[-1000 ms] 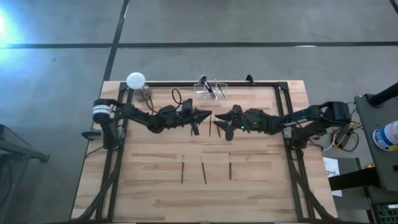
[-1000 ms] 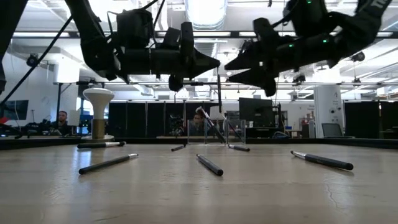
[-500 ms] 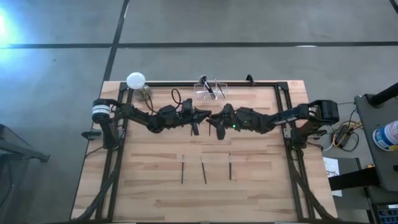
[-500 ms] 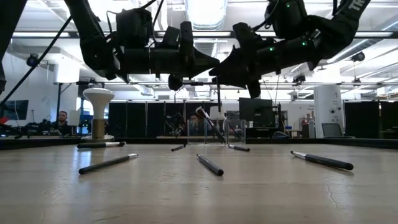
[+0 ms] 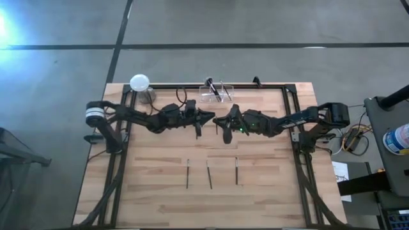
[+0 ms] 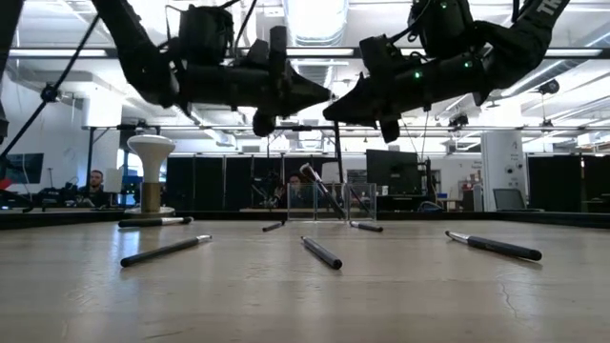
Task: Pick & Place Makeup Brushes
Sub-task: Put the black eyeshadow brush into the transparent organizer
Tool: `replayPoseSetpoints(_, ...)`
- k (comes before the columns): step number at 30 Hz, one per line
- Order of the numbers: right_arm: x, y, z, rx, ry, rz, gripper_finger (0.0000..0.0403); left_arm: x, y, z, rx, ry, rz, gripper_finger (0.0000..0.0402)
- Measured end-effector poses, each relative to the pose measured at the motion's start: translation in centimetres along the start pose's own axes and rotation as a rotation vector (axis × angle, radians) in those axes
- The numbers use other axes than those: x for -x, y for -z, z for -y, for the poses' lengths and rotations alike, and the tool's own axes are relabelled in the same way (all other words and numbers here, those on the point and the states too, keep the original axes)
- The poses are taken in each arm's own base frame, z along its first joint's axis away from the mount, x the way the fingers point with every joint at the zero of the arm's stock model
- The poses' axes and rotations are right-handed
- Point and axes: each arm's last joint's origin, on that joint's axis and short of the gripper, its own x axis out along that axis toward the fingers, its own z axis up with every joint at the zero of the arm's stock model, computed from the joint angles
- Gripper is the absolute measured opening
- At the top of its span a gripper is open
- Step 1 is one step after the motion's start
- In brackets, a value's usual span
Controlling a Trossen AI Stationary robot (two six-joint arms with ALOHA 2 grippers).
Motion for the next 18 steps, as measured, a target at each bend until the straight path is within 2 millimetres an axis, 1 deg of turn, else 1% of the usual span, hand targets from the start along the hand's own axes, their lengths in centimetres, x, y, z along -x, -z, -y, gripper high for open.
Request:
replayPoseSetpoints(3,0.1,-0.3,0.7,0.02,0.028,-0.006,0.0015,1.2,-0.8,0.3,-0.056,0.0,0.009,0.0037)
replayPoseSetpoints(5,0.2,-0.6,1.6,0.024,0.06,-0.011,0.0015,2.3,-1.0,0.4,-0.082,0.004,0.013,0.0038)
replayPoseSetpoints(7,0.4,-1.2,2.5,0.026,0.094,-0.003,0.0014,3.4,-0.7,0.4,-0.087,0.004,0.004,0.0037)
replayPoseSetpoints(9,0.6,-1.8,3.6,0.045,0.133,-0.004,0.0014,4.6,-0.1,0.1,-0.086,-0.009,-0.019,0.0034)
replayPoseSetpoints(13,0.3,-3.9,5.9,0.08,0.229,-0.033,0.0014,6.9,1.2,-0.4,-0.077,-0.032,-0.005,0.0024)
replayPoseSetpoints(16,-0.1,-5.7,7.4,0.126,0.289,-0.052,0.0014,8.2,1.7,-0.6,-0.062,-0.031,0.046,0.0016)
replayPoseSetpoints(18,-0.3,-6.9,8.6,0.152,0.33,-0.059,0.0014,8.7,1.8,-0.7,-0.067,-0.024,0.078,0.001)
